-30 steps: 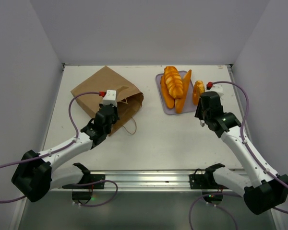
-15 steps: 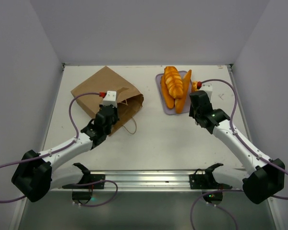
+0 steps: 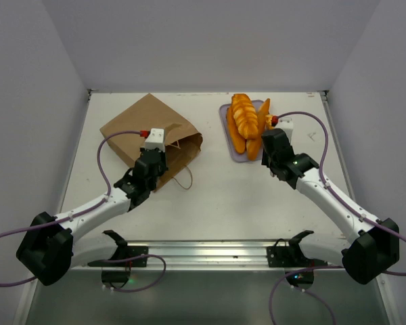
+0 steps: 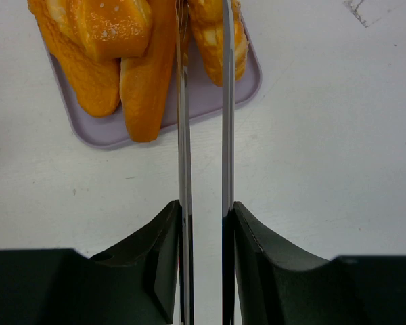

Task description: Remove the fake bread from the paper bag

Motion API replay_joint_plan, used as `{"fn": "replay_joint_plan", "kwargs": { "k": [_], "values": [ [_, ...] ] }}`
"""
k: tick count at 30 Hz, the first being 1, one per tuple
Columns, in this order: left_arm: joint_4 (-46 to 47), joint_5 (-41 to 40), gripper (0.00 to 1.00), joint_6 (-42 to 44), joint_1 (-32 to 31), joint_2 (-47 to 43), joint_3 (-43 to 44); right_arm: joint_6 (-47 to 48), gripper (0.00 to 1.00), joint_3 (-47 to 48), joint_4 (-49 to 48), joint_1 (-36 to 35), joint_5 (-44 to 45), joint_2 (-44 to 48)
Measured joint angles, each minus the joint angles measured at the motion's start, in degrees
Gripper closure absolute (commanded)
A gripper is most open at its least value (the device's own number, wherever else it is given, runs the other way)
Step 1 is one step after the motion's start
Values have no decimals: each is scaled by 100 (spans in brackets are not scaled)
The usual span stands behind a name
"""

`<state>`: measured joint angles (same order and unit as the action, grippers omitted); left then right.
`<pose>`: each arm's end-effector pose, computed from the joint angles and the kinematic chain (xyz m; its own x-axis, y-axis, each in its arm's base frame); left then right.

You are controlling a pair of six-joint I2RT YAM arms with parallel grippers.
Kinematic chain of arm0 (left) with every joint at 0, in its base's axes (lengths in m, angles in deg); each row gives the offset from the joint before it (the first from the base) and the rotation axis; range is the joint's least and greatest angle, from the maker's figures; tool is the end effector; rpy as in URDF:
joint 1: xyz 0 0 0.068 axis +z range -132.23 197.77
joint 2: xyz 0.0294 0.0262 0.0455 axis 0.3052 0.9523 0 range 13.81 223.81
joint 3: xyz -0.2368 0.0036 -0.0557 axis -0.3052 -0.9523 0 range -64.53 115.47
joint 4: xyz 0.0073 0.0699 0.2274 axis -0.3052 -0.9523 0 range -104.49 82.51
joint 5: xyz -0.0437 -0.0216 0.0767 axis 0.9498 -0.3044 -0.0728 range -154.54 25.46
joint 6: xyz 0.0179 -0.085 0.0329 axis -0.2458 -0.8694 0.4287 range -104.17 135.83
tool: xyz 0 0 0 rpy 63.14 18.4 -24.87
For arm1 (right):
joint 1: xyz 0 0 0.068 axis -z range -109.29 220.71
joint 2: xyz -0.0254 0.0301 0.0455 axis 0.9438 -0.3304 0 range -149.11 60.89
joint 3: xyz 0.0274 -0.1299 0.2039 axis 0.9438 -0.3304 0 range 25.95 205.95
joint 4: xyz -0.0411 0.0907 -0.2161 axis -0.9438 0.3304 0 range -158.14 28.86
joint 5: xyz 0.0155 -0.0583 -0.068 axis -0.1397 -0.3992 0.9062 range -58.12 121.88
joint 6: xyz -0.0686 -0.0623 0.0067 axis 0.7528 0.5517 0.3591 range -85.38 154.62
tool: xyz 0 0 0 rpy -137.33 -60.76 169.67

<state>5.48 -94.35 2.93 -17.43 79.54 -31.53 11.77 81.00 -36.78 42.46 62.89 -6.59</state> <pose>0.2522 -0.1271 0.2084 -0.2956 -0.0285 -0.9549 0.0532 0.9975 -0.0462 0.2523 0.0867 0.2396 -0.5920 0.0598 -0.8037 0.1649 0.9851 -0.0481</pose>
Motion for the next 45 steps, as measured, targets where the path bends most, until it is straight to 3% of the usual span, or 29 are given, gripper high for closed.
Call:
{"fn": "replay_joint_plan", "kwargs": {
  "k": [6, 13, 37, 45],
  "values": [
    [0, 0, 100, 0, 0, -7, 0, -24, 61, 0, -15, -20, -4, 0],
    [0, 0, 100, 0, 0, -9, 0, -66, 58, 2, -79, -31, -79, 2],
    [-2, 0, 100, 2, 0, -17, 0, -164, 56, 227, -55, -35, -404, 404],
    [-35, -55, 100, 15, 0, -149, 0, -289, 58, 227, 46, -37, -1012, 730]
  ]
}}
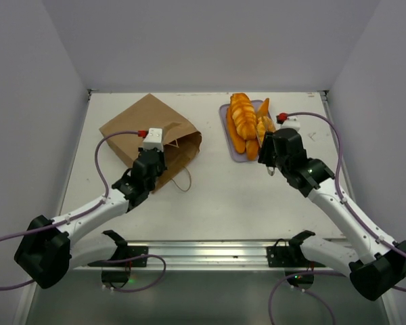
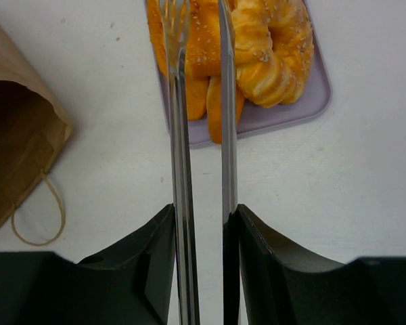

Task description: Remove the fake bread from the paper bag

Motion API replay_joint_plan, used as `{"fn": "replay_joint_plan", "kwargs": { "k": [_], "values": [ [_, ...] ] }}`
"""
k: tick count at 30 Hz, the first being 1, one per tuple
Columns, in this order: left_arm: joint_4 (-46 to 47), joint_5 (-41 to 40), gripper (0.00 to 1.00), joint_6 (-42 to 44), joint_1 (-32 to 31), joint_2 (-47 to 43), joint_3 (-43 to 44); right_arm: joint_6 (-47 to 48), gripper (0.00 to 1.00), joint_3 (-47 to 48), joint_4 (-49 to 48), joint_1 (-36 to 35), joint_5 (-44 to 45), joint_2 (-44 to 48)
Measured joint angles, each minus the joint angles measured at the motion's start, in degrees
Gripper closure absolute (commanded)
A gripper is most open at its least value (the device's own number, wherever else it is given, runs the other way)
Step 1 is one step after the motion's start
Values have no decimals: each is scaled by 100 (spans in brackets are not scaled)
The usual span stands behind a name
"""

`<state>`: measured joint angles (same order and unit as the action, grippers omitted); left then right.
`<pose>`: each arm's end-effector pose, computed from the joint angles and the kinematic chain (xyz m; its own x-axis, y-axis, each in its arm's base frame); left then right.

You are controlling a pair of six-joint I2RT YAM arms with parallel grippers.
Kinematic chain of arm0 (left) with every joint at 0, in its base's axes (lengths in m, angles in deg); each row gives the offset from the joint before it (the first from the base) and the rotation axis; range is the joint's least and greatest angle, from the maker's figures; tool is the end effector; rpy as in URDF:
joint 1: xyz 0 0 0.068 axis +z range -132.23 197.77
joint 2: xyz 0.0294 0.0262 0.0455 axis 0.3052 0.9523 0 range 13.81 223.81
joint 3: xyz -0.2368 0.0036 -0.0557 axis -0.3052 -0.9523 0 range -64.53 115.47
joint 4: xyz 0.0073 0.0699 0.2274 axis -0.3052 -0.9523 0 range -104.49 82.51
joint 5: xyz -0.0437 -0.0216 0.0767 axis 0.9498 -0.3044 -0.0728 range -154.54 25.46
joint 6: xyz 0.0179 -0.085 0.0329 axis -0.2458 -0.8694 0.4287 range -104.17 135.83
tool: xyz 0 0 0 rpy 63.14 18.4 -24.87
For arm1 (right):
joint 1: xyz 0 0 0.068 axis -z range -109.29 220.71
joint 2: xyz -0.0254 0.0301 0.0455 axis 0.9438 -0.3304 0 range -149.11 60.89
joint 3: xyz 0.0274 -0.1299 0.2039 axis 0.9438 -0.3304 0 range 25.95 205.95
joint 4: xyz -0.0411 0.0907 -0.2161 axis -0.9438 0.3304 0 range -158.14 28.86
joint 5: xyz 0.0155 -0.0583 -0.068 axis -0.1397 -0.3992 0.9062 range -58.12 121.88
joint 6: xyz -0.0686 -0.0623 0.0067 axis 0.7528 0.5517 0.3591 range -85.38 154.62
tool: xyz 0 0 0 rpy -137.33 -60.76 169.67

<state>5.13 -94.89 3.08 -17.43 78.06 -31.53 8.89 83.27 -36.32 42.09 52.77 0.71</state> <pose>0.2500 -0.1247 0.2143 -0.2781 -0.0369 -0.9599 0.0460 0.9976 -0.0516 0.2350 0.0943 0.2784 -0.5324 0.1716 -0.8289 0.0456 0.9836 0.1743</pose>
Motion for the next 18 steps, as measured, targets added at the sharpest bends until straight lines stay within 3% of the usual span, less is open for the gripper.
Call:
{"fn": "replay_joint_plan", "kwargs": {
  "k": [12, 18],
  "values": [
    [-1436, 116, 100, 33, -9, -636, 483, -42, 59, -133, 7, -22, -1078, 911],
    [-2074, 933, 100, 70, -9, -1515, 662, -39, 59, -308, -61, -24, -1631, 1036]
  ]
}}
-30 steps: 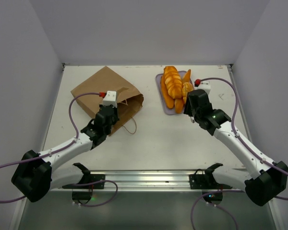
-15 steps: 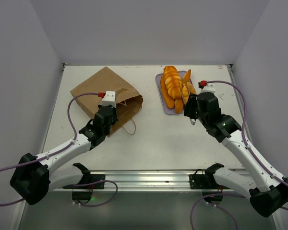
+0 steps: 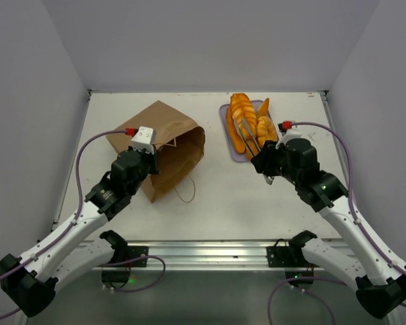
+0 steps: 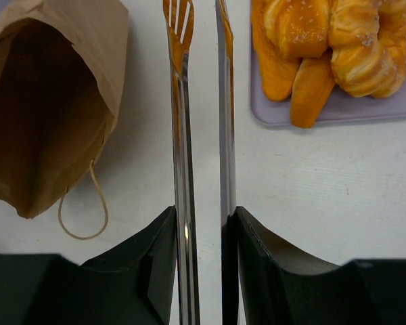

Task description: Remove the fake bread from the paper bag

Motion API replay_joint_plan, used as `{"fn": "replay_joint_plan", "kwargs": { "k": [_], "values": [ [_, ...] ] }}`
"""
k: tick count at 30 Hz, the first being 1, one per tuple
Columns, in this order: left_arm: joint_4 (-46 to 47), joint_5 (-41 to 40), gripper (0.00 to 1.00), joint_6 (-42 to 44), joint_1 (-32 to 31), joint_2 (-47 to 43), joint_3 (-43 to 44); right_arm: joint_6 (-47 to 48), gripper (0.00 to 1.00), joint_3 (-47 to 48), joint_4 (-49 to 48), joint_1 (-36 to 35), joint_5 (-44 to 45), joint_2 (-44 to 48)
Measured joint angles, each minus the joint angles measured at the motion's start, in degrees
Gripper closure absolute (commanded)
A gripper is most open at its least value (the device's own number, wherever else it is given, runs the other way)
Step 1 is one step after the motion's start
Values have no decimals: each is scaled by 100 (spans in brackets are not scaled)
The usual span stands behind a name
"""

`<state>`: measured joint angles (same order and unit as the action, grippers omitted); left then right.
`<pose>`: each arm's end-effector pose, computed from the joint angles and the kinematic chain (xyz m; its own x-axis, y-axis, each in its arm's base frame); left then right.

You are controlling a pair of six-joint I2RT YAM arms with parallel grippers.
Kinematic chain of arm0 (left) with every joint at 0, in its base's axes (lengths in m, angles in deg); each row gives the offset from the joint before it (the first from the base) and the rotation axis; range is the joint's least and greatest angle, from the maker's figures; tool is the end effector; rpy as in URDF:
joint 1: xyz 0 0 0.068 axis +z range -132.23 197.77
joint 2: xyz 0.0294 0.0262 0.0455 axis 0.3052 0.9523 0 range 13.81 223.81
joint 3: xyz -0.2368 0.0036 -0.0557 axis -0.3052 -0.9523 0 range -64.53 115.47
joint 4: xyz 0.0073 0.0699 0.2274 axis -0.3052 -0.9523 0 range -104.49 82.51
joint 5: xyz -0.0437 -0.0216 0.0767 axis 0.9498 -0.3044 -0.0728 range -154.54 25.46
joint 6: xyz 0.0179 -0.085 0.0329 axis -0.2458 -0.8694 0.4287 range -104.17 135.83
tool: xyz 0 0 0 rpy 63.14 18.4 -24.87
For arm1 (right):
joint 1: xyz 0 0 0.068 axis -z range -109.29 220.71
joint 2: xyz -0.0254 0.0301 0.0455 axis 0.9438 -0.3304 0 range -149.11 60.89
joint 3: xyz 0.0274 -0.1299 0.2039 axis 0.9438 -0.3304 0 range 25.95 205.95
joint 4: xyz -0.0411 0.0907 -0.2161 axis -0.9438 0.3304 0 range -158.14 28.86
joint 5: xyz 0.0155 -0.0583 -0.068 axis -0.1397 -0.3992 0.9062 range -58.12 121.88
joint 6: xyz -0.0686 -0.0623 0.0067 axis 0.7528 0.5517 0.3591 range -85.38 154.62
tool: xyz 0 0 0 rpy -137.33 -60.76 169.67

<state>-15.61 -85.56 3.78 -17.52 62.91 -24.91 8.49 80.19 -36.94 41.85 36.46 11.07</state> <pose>0.2122 -0.1135 0.2670 -0.2957 -0.0294 -0.9548 0.2030 0.9748 -0.0929 0.1997 0.1024 0.2977 -0.5386 0.2045 -0.8173 -0.2020 0.9104 0.3609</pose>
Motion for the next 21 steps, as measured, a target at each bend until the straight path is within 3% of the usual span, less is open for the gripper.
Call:
{"fn": "replay_joint_plan", "kwargs": {
  "k": [13, 21],
  "values": [
    [-474, 2354, 100, 588, -2, -168, 485, -17, 60, -116, -85, 0, -422, 289],
    [-719, 2210, 100, 564, -9, -101, 485, -13, 60, -114, -72, 0, -417, 417]
  ]
}}
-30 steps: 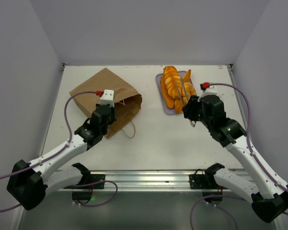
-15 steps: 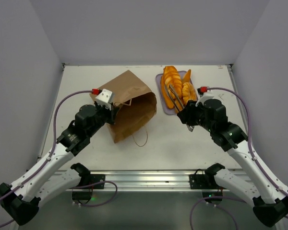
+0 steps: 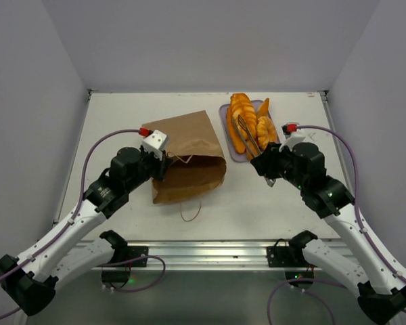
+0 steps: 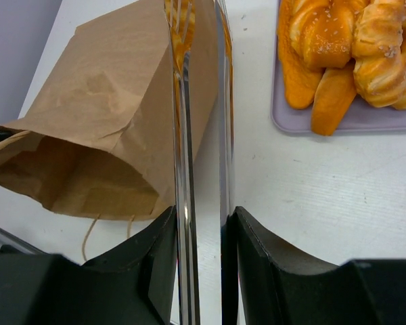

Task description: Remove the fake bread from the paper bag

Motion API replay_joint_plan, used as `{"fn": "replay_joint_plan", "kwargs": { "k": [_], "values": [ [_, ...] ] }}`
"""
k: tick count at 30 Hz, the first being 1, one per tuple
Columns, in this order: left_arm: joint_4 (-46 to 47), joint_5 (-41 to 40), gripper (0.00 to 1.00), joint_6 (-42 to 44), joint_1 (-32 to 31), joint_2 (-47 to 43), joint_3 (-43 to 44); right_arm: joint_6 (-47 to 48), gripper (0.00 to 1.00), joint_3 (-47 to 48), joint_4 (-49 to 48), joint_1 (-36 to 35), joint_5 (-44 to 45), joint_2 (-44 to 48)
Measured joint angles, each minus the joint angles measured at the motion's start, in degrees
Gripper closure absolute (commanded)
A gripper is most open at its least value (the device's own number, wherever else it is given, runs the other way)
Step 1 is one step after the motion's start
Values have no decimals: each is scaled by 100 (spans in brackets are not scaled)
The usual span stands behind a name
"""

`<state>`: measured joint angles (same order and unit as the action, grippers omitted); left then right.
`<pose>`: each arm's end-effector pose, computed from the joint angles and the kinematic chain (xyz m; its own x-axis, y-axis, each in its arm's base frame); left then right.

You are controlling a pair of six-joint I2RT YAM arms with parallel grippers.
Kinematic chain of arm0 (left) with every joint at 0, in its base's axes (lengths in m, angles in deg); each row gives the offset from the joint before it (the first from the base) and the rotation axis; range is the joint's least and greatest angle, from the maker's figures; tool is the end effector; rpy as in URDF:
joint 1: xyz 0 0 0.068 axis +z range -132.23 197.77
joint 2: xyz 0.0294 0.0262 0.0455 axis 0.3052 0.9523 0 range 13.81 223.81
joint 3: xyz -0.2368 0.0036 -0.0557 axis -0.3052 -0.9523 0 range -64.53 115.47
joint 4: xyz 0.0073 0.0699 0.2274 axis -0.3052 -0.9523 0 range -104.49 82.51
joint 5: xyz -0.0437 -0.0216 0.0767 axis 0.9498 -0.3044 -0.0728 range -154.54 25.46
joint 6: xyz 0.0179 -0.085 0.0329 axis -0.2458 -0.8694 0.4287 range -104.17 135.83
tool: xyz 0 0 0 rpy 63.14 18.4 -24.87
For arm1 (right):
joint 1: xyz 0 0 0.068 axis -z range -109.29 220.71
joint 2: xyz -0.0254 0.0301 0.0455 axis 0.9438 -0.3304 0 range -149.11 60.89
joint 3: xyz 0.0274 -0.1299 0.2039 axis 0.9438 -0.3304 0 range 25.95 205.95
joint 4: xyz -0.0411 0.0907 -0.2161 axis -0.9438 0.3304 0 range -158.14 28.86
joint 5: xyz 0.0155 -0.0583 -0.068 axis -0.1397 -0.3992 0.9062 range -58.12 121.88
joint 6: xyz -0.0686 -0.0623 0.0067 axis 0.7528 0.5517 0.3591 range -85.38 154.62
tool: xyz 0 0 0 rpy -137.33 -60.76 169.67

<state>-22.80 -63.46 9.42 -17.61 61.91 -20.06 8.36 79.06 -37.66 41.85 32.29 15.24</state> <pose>0.1918 -0.1381 0.2821 -0.3293 0.0969 -0.9393 0.5602 0.8208 -0.1117 0.1859 0.1018 0.3068 -0.5181 0.2197 -0.8266 -0.2761 0.8717 0.4048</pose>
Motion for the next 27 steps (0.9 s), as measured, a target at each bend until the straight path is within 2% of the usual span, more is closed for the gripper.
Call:
{"fn": "replay_joint_plan", "kwargs": {
  "k": [5, 10, 17, 26, 27],
  "values": [
    [-35, -647, 100, -201, 0, 240, 0, 4, 60, 0, 13, 0, 0, 7],
    [42, -1663, 100, -542, 0, 505, -2, 4, 61, -2, 9, 0, -33, -24],
    [684, -3062, 100, -831, 2, 1266, -22, 11, 61, -74, -188, 0, -302, -310],
    [1331, -3530, 100, -839, 173, 3115, 321, 15, 61, -422, -529, -46, -487, -616],
    [1360, -3523, 93, -839, 214, 3230, 396, 13, 61, -442, -564, -72, -485, -658]
  ]
}}
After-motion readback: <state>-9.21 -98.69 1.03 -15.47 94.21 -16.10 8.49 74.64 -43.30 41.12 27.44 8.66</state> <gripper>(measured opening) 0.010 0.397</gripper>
